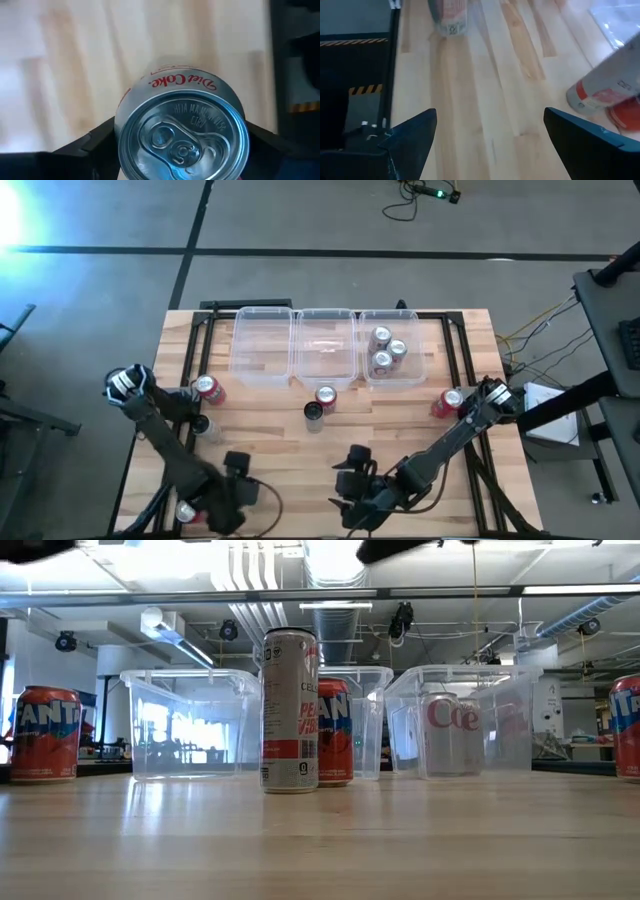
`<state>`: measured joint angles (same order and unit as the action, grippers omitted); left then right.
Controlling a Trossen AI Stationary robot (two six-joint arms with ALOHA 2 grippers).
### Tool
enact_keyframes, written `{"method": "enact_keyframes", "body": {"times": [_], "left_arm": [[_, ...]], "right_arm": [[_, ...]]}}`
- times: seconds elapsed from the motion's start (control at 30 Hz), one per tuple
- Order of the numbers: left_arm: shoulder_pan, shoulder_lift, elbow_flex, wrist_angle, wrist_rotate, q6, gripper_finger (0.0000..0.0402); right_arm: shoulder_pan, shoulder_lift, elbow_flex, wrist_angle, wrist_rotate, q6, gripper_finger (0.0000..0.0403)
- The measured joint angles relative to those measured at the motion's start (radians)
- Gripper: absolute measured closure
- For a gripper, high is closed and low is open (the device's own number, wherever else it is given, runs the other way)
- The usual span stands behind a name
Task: Sort soda cans
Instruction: Put the red silver soda can into the right transparent bin
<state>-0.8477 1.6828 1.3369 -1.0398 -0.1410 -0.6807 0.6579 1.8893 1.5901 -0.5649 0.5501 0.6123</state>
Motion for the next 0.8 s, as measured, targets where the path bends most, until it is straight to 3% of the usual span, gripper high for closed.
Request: {"method": "enact_keyframes", "body": {"times": [0.2, 0.37, 0.6, 0.8], "left_arm": [[0.184, 0.033, 0.041, 0.022, -0.032, 0.170, 0.0121], [0.336, 0.116, 0.129, 0.038, 0.024, 0.275, 0.0121], [0.379, 0.248, 0.258, 0.032, 0.148, 0.325, 0.0119], [0.381, 0.342, 0.341, 0.029, 0.148, 0.378, 0.0117]], "right_arm": [[0.003, 0.000, -0.061, 0.001, 0.003, 0.087, 0.0039], [0.003, 0.000, -0.116, 0.001, 0.019, 0.177, 0.0039], [0.006, 0.000, -0.143, -0.002, 0.015, 0.205, 0.0039], [0.003, 0.000, -0.144, 0.020, 0.035, 0.148, 0.0039]]}}
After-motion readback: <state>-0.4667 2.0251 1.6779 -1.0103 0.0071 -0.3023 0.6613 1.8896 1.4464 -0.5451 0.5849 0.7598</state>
